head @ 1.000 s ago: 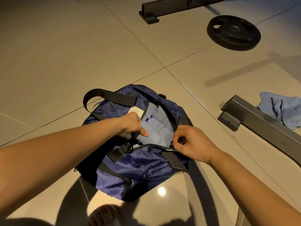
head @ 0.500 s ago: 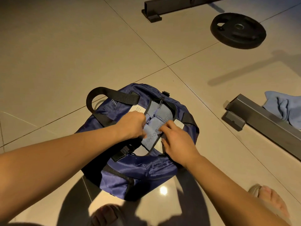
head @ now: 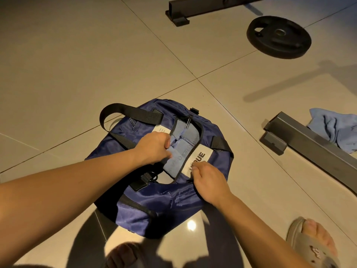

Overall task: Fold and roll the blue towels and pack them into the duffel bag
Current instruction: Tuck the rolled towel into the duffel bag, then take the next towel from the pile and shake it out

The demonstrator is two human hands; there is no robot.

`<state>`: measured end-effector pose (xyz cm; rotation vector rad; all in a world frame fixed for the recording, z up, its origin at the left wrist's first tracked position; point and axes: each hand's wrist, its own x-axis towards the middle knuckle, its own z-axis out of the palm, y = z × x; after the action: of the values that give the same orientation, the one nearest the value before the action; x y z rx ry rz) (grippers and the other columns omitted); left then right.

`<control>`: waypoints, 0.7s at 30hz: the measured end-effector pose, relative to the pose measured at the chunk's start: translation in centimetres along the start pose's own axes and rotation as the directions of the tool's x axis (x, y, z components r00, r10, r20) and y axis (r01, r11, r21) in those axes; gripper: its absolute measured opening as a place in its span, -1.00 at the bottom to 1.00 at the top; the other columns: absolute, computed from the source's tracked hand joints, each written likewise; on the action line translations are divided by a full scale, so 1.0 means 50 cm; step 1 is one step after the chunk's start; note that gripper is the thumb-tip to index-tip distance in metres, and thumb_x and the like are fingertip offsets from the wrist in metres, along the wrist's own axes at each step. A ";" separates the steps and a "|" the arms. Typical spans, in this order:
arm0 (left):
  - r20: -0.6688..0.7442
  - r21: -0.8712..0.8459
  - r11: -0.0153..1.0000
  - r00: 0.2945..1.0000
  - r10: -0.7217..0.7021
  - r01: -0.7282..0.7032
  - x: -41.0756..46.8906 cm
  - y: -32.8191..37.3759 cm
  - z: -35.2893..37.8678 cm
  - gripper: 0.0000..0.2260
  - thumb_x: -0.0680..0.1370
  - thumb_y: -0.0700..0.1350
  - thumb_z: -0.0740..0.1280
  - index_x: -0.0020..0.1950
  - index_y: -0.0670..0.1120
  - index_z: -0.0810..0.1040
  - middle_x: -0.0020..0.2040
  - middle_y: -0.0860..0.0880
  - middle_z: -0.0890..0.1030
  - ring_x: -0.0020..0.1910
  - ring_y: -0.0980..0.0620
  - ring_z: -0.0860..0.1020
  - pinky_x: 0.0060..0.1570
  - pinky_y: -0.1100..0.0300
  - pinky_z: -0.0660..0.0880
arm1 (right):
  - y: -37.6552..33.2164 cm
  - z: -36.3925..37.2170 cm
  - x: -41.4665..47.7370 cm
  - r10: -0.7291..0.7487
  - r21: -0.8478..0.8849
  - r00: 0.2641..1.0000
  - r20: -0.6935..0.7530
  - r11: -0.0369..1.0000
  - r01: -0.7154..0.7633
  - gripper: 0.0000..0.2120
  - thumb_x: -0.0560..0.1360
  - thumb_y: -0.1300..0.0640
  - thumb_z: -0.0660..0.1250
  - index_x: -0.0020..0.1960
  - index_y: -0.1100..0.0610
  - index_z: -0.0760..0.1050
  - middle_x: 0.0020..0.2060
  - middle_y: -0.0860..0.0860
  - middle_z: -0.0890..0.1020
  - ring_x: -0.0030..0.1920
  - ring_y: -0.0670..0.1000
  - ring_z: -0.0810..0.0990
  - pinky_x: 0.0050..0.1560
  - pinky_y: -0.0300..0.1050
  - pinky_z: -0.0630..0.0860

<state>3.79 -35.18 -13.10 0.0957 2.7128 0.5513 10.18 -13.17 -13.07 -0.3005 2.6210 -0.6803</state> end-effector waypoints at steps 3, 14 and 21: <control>-0.103 0.062 0.968 0.963 0.250 -0.245 -0.036 -0.007 0.003 -0.78 0.53 -0.02 0.46 0.11 0.02 0.49 -0.11 0.07 0.55 -0.12 -0.03 0.55 -0.25 0.09 0.41 | 0.007 -0.004 0.006 -0.007 0.005 0.997 0.082 1.000 0.006 -0.67 0.68 0.09 0.02 0.03 0.12 0.56 0.10 0.03 0.55 0.15 0.09 0.52 0.08 -0.04 0.42; 0.400 0.227 0.926 0.896 0.194 -0.302 -0.015 0.056 -0.082 -0.66 0.58 -0.22 0.33 0.36 -0.10 0.59 0.29 -0.08 0.61 0.22 -0.07 0.57 0.14 0.18 0.46 | 0.001 -0.088 -0.069 -0.015 0.046 0.978 0.208 0.999 0.005 -0.65 0.71 -0.01 0.05 0.33 0.05 0.52 0.36 0.01 0.54 0.34 0.11 0.48 0.36 0.00 0.37; 0.306 0.271 0.887 0.907 0.288 -0.373 -0.050 0.221 -0.263 -0.70 0.59 0.02 0.39 0.29 -0.02 0.61 0.17 0.02 0.65 0.03 0.06 0.56 0.00 0.20 0.48 | 0.048 -0.234 -0.133 0.093 0.119 0.996 0.015 0.989 -0.094 -0.72 0.65 0.03 0.15 -0.08 0.10 0.56 -0.11 0.05 0.65 -0.03 0.14 0.58 0.02 0.02 0.51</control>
<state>1.17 -30.14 3.29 0.6855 2.5112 0.1560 10.66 -4.21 -2.75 -0.1443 2.5548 -0.7973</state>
